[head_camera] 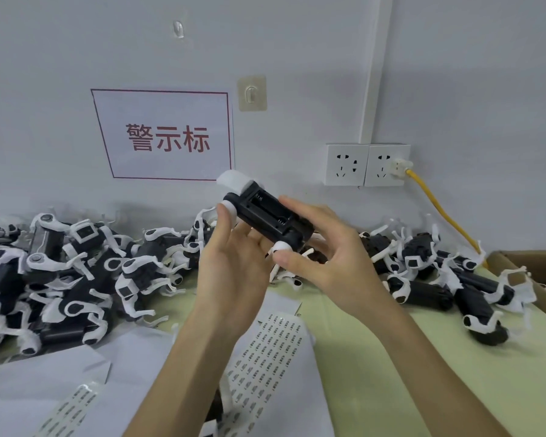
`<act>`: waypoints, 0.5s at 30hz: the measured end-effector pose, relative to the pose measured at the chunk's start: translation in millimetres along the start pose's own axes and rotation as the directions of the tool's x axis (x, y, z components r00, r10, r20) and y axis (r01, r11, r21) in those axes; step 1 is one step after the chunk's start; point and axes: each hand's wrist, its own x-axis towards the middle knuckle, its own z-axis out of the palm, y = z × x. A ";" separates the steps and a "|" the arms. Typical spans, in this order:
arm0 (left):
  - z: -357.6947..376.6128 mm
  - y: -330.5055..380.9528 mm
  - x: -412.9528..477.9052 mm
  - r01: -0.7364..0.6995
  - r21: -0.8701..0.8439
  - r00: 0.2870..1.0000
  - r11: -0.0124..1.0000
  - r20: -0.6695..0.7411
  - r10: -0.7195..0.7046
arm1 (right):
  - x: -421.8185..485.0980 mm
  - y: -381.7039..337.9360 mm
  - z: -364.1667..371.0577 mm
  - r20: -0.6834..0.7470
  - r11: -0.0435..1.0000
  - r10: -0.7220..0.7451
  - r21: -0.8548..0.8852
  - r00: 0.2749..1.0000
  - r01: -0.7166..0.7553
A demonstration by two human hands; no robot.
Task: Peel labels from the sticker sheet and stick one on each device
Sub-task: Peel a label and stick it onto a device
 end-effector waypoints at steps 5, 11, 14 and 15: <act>5.1 1.8 -3.7 -0.040 0.072 0.999 0.997 0.029 0.038 | -1.2 -3.3 4.3 -0.023 0.989 -0.061 -0.138 0.998 0.057; 26.6 -8.5 -5.8 -0.168 0.263 0.986 0.950 0.037 0.164 | -5.6 -4.8 17.9 -0.259 0.974 -0.168 -0.190 0.951 0.120; 34.7 -19.6 -8.0 -0.167 0.347 0.985 0.923 0.028 0.168 | -6.3 -5.7 18.7 -0.408 0.974 -0.196 -0.190 0.892 0.127; 37.2 -22.3 -9.0 -0.137 0.364 0.990 0.921 0.029 0.136 | -6.6 -5.2 17.8 -0.450 0.973 -0.199 -0.200 0.870 0.119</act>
